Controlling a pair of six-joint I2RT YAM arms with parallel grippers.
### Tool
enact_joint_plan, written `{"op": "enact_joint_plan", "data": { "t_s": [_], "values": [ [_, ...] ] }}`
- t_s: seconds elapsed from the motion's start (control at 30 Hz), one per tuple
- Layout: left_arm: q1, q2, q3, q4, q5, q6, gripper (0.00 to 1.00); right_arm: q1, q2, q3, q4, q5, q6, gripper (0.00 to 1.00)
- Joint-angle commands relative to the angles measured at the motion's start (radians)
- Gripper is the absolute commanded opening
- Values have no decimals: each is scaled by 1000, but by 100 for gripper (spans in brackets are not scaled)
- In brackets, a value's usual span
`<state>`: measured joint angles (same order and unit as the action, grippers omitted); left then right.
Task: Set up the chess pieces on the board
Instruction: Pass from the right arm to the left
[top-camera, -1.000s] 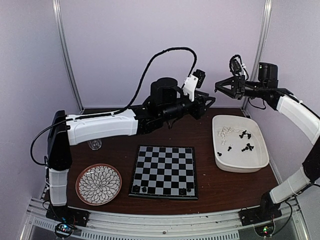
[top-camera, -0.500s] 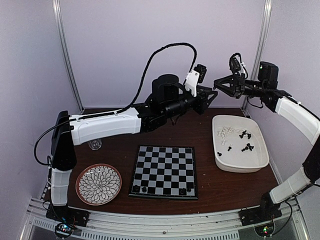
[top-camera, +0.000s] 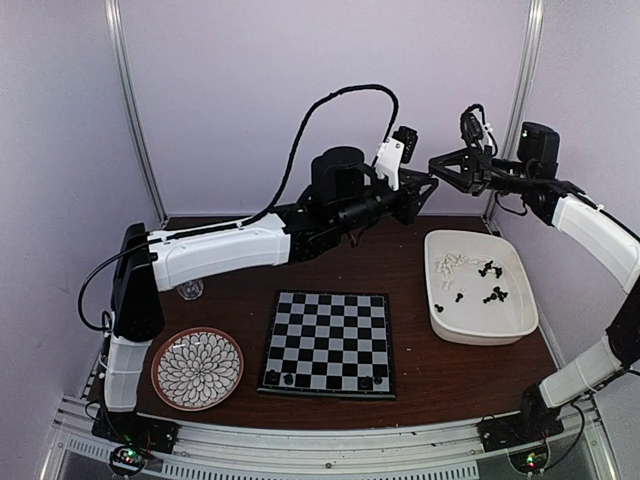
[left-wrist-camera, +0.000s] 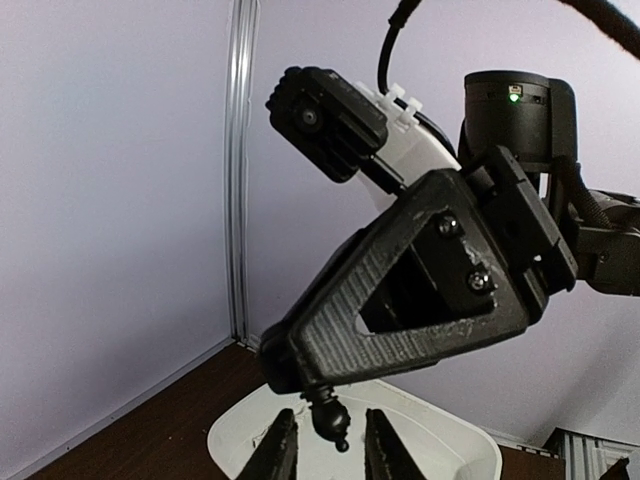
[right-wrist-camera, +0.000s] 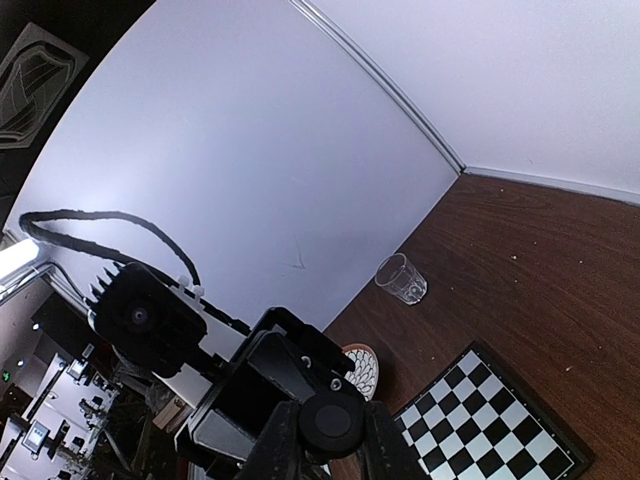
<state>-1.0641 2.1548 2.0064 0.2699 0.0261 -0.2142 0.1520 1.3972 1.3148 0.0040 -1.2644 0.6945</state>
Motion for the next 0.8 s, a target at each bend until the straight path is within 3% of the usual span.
{"op": "enact_joint_plan", "data": {
  "t_s": [0.0, 0.3, 0.77],
  "values": [
    [0, 7, 25, 17, -11, 2, 22, 8, -25, -17, 63, -24, 33, 17],
    [-1, 6, 29, 22, -6, 2, 17, 9, -27, -28, 64, -23, 28, 17],
    [-2, 4, 32, 11, -11, -1, 1, 7, -30, -29, 41, -22, 2, 19]
  ]
}}
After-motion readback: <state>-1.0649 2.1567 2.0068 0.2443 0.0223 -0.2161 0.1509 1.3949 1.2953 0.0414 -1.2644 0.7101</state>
